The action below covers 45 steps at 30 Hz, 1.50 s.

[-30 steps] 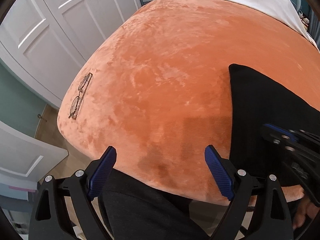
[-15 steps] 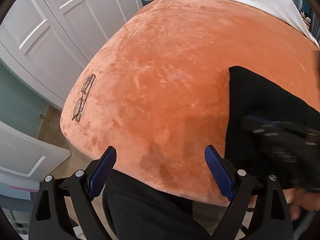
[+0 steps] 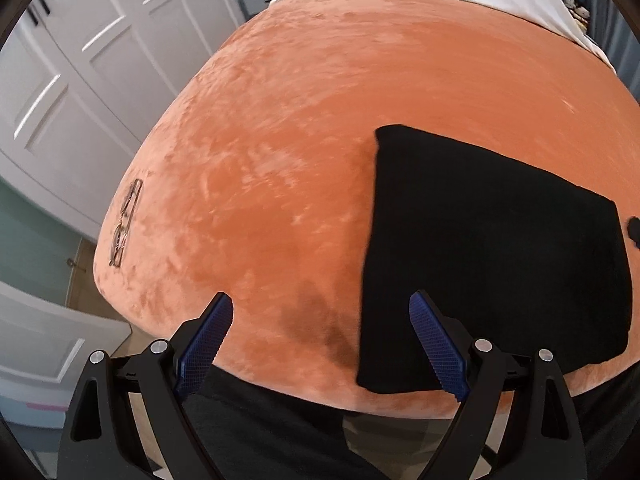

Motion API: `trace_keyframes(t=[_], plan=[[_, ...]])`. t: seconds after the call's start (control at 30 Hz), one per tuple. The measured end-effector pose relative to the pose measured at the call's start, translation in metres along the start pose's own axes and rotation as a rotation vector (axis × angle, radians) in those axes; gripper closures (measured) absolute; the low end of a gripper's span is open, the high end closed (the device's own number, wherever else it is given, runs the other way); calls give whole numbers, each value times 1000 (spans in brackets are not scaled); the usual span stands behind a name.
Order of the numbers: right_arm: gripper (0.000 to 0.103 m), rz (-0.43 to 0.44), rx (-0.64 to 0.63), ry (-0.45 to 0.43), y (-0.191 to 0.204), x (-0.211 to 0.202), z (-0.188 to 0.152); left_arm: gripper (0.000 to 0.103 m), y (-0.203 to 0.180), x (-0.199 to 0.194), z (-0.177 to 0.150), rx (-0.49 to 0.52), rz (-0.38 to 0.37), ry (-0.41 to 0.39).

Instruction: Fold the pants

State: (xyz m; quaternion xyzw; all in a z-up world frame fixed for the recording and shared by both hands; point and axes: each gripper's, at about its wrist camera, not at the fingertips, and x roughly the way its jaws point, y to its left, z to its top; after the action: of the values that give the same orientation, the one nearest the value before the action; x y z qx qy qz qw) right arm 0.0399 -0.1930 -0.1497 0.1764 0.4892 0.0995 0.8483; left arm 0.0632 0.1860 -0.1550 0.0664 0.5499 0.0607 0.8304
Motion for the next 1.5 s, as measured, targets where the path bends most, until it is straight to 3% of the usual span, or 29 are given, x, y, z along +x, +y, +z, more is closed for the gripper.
trace_keyframes(t=[0.13, 0.17, 0.27, 0.33, 0.37, 0.4, 0.5, 0.57, 0.67, 0.7, 0.8, 0.83, 0.93, 1.07, 1.13, 1.2, 1.3, 1.4, 1.47, 1.5], plan=[[36, 17, 0, 61, -16, 10, -11, 15, -21, 5, -2, 14, -39, 11], [47, 36, 11, 86, -18, 16, -14, 15, -29, 8, -3, 16, -57, 20], [62, 64, 11, 143, -11, 44, -24, 15, -46, 12, -3, 21, -91, 41], [81, 54, -4, 123, -8, 46, -22, 15, -55, 11, -2, 33, -86, 46], [97, 55, -4, 103, -8, 37, -18, 15, -57, 6, -1, 38, -85, 32], [100, 78, 5, 69, -10, 22, -10, 15, -57, 1, -1, 41, -86, 15], [100, 14, -27, 22, -23, 4, 0, 10, -62, 4, -1, 54, -59, 4], [95, 3, -30, 147, -40, 40, -9, 10, -71, 22, -2, 66, -71, 46], [93, 61, 42, 95, -45, 31, -8, 9, -73, 32, -4, 54, -53, 61], [93, 74, 67, 27, -41, 11, -6, 10, -71, 30, -4, 47, -55, 55], [93, 117, 55, -38, -27, -11, -9, 10, -70, 29, -4, 53, -54, 44], [93, 122, 34, -19, -23, -6, -12, 9, -71, 32, -4, 59, -51, 52], [98, 2, -44, 105, -25, 39, -30, 6, -72, 34, -4, 57, -36, 57], [93, 90, -49, 13, 1, -2, -25, 6, -75, 27, -6, 95, -5, 36], [94, 70, -118, 59, 8, 6, -30, 6, -75, 30, -7, 91, -5, 38], [100, -30, -188, 135, -1, 34, -47, 6, -74, 32, -6, 76, -22, 49], [93, 33, -79, 106, -7, 15, -40, 6, -71, 26, -6, 81, -20, 47], [81, 49, -31, 53, -14, -8, -35, 6, -55, 15, -8, 20, -130, 38], [60, 13, 2, 43, -24, -12, -36, 6, -39, 10, -11, -53, -256, 36], [54, 8, 35, 40, -35, -16, -38, 6, -27, 13, -13, -103, -332, 49]])
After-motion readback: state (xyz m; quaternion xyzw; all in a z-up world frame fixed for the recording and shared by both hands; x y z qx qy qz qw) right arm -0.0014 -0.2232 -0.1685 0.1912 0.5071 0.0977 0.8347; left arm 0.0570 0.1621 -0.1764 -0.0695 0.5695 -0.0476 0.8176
